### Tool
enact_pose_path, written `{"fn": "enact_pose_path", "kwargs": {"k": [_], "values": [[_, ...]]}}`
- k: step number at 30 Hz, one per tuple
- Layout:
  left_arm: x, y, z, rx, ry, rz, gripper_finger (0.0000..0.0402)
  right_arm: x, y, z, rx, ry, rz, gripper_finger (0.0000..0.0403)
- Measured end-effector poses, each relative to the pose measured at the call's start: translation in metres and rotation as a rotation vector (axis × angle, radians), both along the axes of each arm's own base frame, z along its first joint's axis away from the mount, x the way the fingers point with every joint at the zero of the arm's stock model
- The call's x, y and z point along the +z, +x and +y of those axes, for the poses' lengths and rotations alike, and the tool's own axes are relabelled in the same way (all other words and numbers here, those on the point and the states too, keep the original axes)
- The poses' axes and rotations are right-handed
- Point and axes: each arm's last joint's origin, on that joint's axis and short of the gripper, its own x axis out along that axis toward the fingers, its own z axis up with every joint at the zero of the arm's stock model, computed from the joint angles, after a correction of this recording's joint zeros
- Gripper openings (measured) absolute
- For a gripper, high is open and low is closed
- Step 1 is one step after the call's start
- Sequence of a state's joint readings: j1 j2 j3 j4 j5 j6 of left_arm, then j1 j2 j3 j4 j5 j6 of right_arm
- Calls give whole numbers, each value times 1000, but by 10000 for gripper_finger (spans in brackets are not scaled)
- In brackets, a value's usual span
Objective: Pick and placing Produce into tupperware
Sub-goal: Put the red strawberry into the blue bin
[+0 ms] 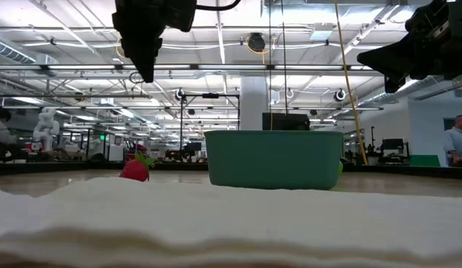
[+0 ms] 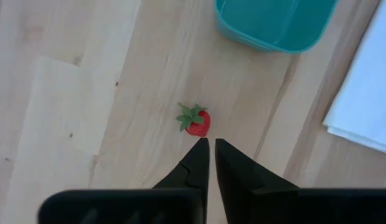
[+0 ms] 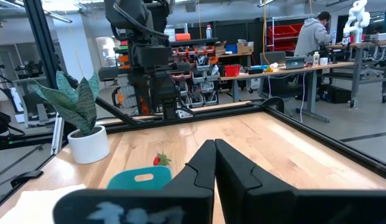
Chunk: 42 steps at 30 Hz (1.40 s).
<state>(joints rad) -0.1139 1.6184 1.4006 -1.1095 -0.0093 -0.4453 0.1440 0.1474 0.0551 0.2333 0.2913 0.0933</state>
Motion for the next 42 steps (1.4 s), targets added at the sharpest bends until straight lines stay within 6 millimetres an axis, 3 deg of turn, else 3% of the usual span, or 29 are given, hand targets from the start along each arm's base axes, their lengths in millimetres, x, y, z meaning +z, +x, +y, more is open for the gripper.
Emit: {"fn": "enact_pose_path", "kwargs": {"k": [12, 19, 30, 42], "values": [[0, -2, -11, -60, -2, 4, 235, 0, 0, 0, 0, 0, 0, 0], [0, -2, -14, -65, -4, 3, 306, 0, 0, 0, 0, 0, 0, 0], [-2, -2, -14, -61, 4, 0, 324, 0, 0, 0, 2, 18, -3, 0], [-57, -8, -5, -12, -64, 23, 324, 0, 0, 0, 2, 18, -4, 0]]}}
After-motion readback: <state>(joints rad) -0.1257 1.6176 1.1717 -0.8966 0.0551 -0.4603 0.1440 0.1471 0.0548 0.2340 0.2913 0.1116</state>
